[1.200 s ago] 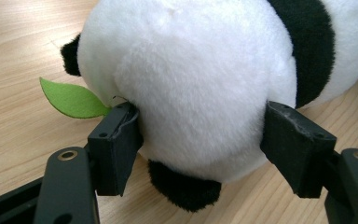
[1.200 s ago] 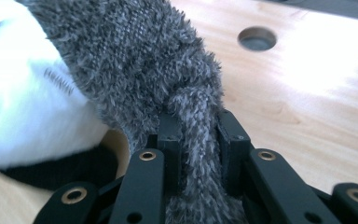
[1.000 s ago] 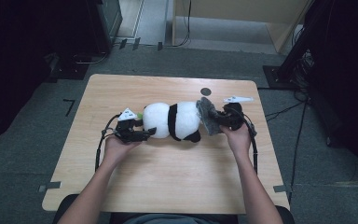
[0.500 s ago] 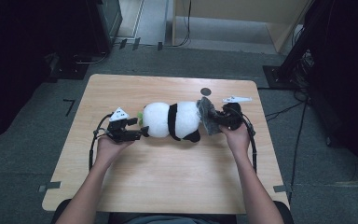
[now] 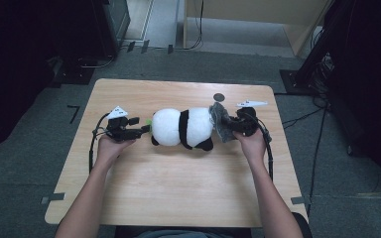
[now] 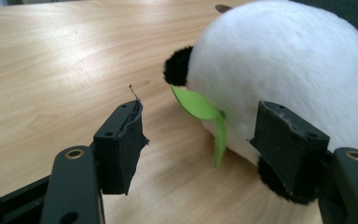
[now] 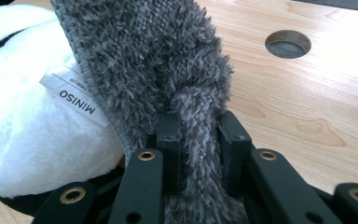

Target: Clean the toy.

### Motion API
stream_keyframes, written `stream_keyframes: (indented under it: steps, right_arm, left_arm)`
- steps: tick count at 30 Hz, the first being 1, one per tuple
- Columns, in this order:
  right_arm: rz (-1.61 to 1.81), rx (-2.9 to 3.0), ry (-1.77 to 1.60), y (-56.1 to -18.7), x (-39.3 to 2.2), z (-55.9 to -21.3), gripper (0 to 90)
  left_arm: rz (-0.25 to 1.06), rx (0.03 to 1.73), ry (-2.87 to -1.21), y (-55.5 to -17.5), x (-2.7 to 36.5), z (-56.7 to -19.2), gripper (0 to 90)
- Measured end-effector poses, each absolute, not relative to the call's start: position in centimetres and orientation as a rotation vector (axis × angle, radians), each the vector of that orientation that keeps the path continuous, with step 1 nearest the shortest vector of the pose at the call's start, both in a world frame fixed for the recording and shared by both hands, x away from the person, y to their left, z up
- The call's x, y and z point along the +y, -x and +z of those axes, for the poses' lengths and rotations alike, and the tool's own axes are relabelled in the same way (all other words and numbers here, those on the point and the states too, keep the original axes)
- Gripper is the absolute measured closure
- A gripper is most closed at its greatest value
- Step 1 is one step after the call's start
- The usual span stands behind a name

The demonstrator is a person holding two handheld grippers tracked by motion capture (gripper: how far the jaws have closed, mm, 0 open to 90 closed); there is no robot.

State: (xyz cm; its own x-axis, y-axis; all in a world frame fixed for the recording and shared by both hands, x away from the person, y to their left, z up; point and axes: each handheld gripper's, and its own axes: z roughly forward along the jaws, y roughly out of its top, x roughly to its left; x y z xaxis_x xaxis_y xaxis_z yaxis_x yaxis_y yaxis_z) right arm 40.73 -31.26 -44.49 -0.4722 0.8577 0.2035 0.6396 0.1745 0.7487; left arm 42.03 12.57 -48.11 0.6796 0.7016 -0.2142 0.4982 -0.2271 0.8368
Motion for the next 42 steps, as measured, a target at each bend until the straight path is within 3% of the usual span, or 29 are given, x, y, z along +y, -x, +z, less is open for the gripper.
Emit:
stream_keyframes:
  steps: [5,17,32,37,42]
  right_arm:
    - [1.203,2.217,-1.438,-41.3,-30.8,-45.0,74.9]
    - [1.231,2.276,-1.444,-42.9,-29.4,-46.3,77.7]
    - [1.154,2.188,-1.412,-43.4,-26.9,-46.2,79.9]
    - [1.156,2.166,-1.435,-43.6,-26.5,-46.3,80.2]
    - [1.159,2.148,-1.444,-43.7,-26.4,-46.3,80.2]
  left_arm:
    - [0.234,0.878,-1.895,-42.5,11.9,-48.8,26.7]
    - [0.17,0.769,-1.912,-41.7,10.7,-48.7,26.7]
    - [0.087,0.631,-1.937,-41.1,8.8,-49.6,3.9]
    - [0.054,0.604,-1.931,-41.1,8.7,-49.7,7.5]
    - [0.01,0.561,-1.937,-41.0,8.8,-49.7,23.7]
